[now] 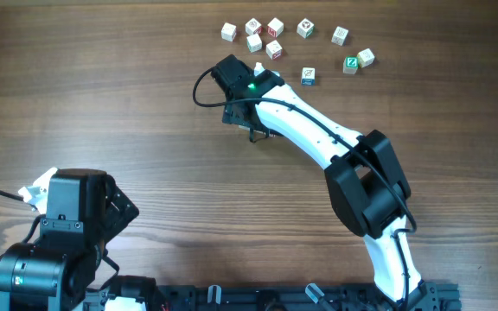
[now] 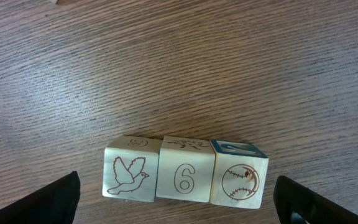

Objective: Form a horizontal line

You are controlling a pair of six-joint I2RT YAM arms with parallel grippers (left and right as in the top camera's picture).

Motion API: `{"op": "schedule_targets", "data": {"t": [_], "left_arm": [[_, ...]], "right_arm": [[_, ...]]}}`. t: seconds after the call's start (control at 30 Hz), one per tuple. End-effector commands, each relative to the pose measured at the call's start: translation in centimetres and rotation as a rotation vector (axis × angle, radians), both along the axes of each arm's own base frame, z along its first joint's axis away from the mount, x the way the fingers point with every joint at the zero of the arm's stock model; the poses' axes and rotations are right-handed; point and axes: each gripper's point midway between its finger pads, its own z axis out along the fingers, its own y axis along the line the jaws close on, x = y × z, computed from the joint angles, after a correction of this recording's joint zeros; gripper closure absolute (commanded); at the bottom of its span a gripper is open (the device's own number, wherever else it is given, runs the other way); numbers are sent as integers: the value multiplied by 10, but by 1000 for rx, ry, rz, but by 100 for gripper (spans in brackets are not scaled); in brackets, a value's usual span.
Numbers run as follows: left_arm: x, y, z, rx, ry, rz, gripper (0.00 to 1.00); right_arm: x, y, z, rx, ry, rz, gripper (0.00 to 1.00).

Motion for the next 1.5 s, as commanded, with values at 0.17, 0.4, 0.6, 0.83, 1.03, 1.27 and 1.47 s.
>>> {"op": "schedule_targets", "data": {"t": [0.17,0.4,0.6,0.83,1.03,1.27,1.47], "left_arm": [[-1,2,0,-2,-6,23,0],[-1,2,0,-2,-5,23,0],[-1,2,0,-2,-5,23,0],[-1,2,0,-2,-6,23,0],[-1,2,0,-2,-6,23,0],[-1,2,0,-2,-6,23,0],[-1,2,0,-2,-6,23,0]], "right_arm": [[-2,-13,-35,-76,33,-51,1],[-1,-13,-33,-113,44,65,1],[3,-10,-32,-153,37,222,1],[7,-12,-31,-152,31,221,1],[16,-29,-32,-135,47,180,1],[13,-23,-34,-116,69,241,1],[11,-23,-35,-139,82,312,0]]}}
